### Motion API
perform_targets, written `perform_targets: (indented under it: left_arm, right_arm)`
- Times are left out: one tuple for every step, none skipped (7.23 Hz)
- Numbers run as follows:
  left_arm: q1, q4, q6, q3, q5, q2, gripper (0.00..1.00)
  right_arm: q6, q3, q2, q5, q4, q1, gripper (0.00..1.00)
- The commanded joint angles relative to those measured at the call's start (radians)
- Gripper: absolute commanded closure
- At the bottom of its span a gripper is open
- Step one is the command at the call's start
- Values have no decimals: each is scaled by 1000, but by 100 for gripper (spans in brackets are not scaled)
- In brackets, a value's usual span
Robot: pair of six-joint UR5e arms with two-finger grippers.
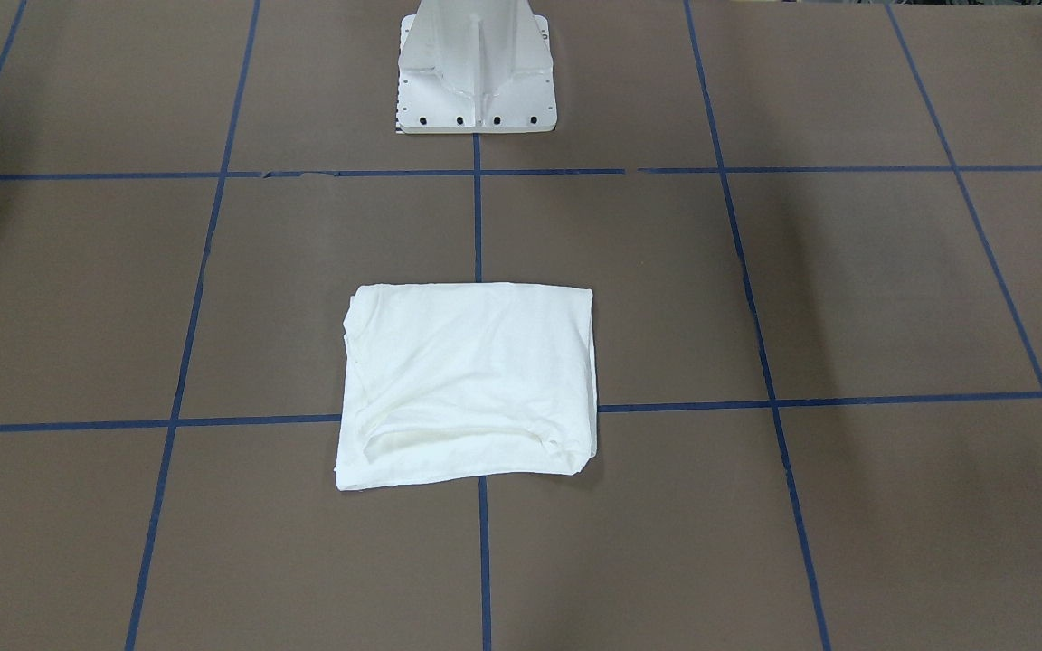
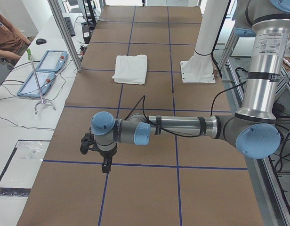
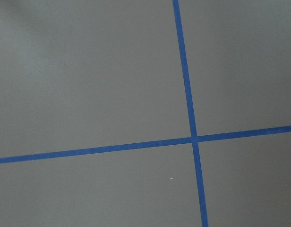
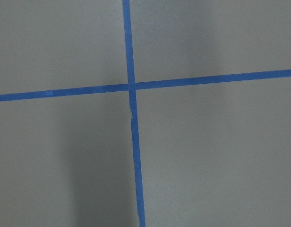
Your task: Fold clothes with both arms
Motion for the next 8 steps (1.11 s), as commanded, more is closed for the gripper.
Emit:
perform_targets:
  left_arm:
    - [0, -19, 1, 16, -1, -1, 0]
    - [0, -37, 1, 29, -3, -1, 0]
    - [0, -37, 1, 30, -1, -1, 0]
    - [2, -39, 1, 30, -1, -1, 0]
    - [2, -40, 1, 29, -1, -1, 0]
    - [0, -63, 1, 29, -1, -1, 0]
    - [2, -68, 2, 32, -1, -1, 0]
    - [0, -68, 2, 30, -1, -1, 0]
  right_arm:
    - [0, -1, 11, -2, -4, 0, 0]
    - [0, -7, 20, 0, -11, -3, 0]
    - [-2, -6, 20, -8, -11, -6, 0]
    - [-3, -4, 22, -17, -11, -8, 0]
    - [-3, 23, 25, -20, -6, -5, 0]
    - [-3, 75, 22, -19, -8, -3, 0]
    - [-3, 94, 16, -20, -9, -3, 0]
    - [-3, 92, 14, -22, -9, -3, 0]
